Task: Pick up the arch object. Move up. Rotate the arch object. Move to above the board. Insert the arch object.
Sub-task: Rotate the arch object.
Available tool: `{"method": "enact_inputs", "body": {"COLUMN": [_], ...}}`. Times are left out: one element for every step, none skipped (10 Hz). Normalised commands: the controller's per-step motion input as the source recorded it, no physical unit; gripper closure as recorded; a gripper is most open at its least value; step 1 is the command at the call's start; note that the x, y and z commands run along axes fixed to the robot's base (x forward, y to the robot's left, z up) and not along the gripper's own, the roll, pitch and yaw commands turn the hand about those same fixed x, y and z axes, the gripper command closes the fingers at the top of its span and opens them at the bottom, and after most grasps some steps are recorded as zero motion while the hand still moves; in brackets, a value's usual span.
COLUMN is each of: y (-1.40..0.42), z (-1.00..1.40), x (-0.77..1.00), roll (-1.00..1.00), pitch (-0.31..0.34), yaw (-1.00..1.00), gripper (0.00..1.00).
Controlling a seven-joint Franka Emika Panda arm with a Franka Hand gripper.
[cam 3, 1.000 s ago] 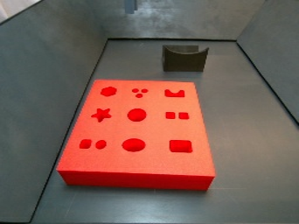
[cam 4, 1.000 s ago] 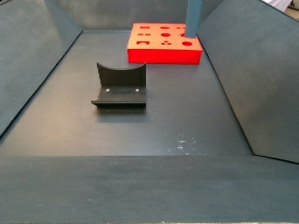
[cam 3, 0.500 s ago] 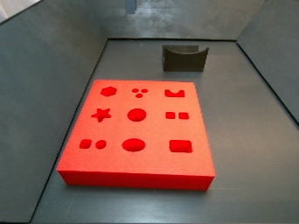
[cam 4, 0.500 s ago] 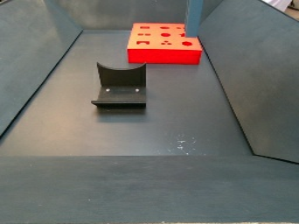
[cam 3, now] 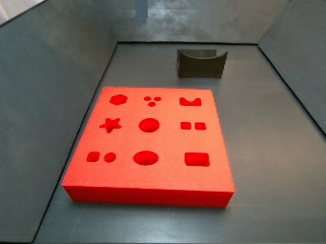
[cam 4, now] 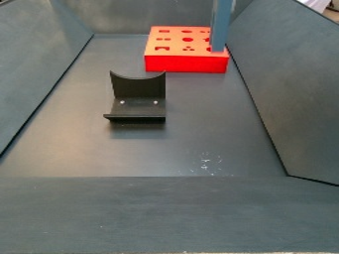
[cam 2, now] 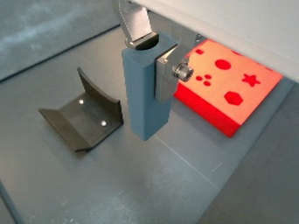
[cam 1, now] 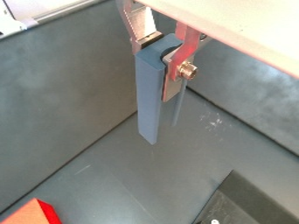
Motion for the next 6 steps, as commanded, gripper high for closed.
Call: {"method": "enact_inputs", "body": {"y": [0.0, 0.0, 0.0, 0.0, 0.0, 0.0], "z": [-1.0, -1.0, -1.0, -1.0, -1.0, -1.0], "x": [0.01, 0.01, 0.02, 0.02, 0.02, 0.02], "roll": [-0.02, -0.01, 0.0, 0.01, 0.02, 0.03], "pitch": [-0.032, -0.045, -0.048, -0.047, -0.043, -0.042], "yaw": [0.05, 0.04, 0.04, 0.04, 0.03, 0.03], "gripper": [1.0, 1.0, 1.0, 1.0, 1.0, 1.0]}}
